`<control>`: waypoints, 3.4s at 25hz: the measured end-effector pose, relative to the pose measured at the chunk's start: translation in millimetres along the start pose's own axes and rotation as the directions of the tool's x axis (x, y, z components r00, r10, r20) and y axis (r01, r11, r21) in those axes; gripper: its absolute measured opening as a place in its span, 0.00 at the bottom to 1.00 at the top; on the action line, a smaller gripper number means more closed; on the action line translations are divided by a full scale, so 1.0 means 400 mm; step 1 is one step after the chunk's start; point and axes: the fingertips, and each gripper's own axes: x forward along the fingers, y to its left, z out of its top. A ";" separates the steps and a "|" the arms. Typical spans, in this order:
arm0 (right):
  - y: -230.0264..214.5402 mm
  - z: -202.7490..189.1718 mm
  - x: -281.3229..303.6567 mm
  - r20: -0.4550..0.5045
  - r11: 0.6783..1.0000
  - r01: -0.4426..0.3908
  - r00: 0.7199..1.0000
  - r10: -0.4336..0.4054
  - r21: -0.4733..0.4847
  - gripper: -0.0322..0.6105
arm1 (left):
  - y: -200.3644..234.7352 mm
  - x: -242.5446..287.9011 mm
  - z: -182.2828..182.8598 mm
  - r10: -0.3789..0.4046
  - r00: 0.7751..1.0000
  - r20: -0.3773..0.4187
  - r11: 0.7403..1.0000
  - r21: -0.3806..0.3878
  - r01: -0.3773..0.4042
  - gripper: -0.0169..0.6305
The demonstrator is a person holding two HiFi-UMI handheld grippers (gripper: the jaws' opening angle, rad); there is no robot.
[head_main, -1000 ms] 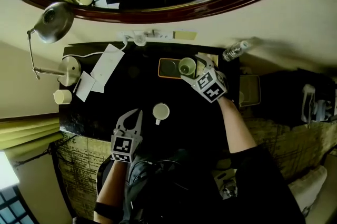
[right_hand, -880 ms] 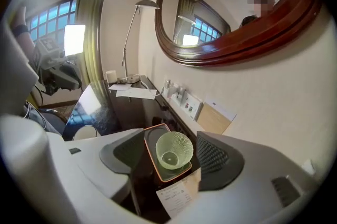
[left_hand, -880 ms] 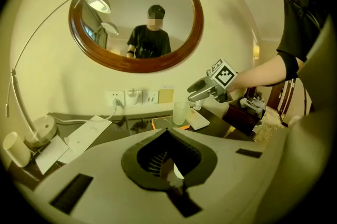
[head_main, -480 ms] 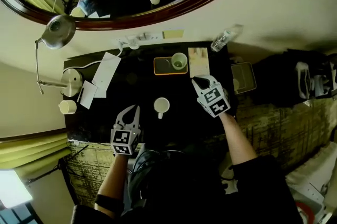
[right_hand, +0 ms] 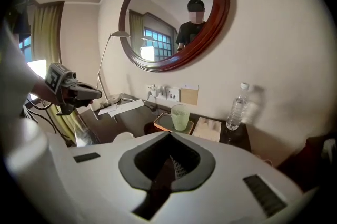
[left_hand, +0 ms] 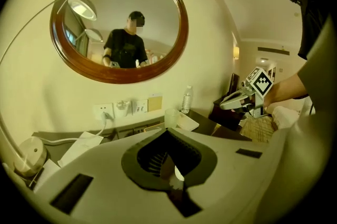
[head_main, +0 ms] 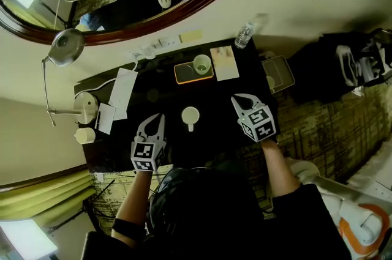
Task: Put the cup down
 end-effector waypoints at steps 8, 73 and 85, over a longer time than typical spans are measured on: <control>0.060 -0.016 -0.038 0.033 0.998 0.005 0.999 -0.006 0.056 0.05 | -0.035 -0.028 0.021 -0.037 0.999 0.008 0.997 0.067 0.036 0.00; 0.101 -0.285 0.023 -0.056 0.970 -0.109 0.991 0.124 0.218 0.05 | -0.200 0.368 -0.293 -0.239 0.729 -0.642 0.924 0.079 0.373 0.66; 0.237 -0.166 0.073 0.010 0.942 -0.304 0.952 0.306 0.144 0.05 | -0.061 0.475 -0.155 -0.208 0.745 -0.633 0.907 0.161 0.390 0.66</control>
